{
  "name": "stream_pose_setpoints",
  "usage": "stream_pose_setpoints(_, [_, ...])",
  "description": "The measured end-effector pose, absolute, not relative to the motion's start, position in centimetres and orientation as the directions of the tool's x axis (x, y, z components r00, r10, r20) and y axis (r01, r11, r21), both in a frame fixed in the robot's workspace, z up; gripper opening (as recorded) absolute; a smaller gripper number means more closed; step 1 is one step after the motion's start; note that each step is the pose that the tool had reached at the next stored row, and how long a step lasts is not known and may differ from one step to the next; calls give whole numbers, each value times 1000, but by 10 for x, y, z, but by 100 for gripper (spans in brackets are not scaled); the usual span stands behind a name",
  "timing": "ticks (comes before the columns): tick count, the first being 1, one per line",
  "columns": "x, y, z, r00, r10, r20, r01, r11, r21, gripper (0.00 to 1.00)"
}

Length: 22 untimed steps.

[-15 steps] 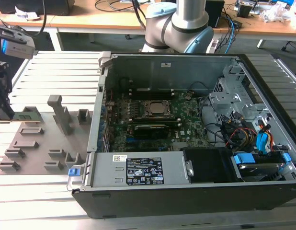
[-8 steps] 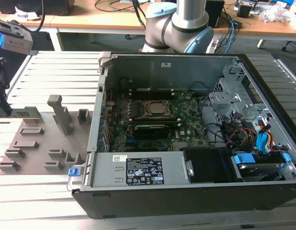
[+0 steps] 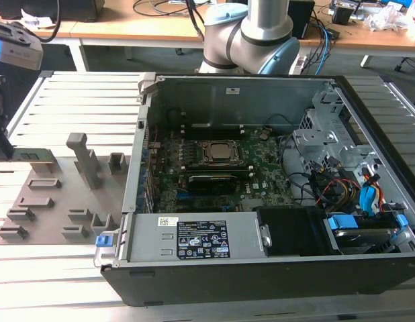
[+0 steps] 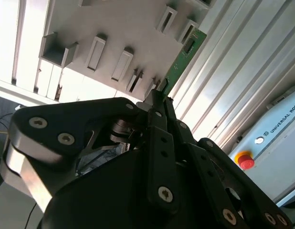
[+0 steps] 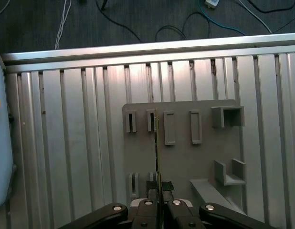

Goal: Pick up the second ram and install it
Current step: 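Pick up the second ram and move it above second insertion slot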

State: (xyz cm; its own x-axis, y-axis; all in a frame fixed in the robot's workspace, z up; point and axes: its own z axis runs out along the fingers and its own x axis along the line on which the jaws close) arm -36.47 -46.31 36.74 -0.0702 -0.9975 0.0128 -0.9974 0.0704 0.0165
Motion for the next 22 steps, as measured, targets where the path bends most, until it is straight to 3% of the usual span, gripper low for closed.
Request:
stream_pose_setpoints(16, [-364,-463,386,-70,-998,3,-997,70,17,14])
stream_pose_setpoints(18, [-364,-463,389,-70,-997,-12,-997,70,18,14])
stream_pose_setpoints(20, [-364,-463,392,-69,-996,-56,-997,68,21,14])
stream_pose_setpoints(22, [-364,-463,394,-59,-996,-66,-998,57,22,14])
